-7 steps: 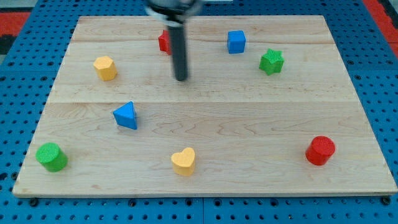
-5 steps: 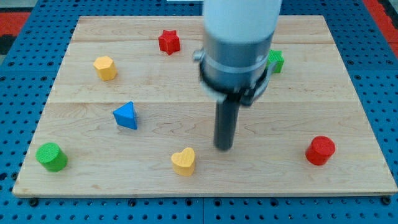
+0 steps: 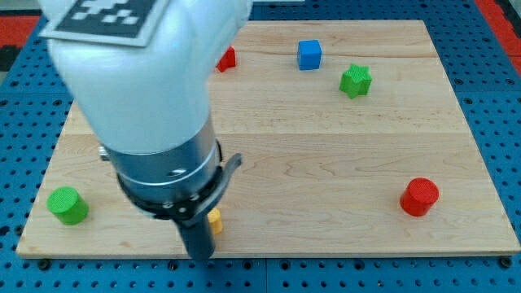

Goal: Push the green circle parallel left to the blue triangle

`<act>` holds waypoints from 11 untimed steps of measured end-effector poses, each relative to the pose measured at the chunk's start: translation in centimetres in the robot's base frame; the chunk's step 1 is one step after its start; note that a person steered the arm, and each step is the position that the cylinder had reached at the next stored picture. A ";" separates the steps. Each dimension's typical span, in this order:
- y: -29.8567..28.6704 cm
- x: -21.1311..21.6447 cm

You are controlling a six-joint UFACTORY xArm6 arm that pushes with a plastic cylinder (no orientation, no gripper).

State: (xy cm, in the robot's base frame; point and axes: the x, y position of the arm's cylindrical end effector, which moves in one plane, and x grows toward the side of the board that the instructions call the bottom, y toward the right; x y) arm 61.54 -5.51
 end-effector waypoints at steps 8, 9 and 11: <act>-15.4 -0.4; -22.4 -0.5; -17.2 -10.2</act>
State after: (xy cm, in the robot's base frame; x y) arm 51.36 -22.75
